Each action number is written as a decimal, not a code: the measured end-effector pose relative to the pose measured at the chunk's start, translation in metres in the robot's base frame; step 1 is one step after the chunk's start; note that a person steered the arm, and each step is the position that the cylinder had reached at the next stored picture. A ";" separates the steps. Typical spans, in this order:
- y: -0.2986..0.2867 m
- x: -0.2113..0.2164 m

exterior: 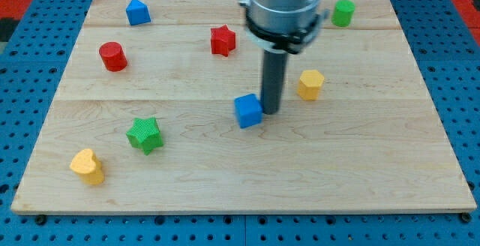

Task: Push the blue cube towards the bottom center

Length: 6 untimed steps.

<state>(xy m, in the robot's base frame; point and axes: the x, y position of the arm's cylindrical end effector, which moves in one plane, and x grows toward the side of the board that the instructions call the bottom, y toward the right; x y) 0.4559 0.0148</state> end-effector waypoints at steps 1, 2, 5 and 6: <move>-0.077 -0.014; -0.125 -0.036; -0.111 0.005; -0.053 0.006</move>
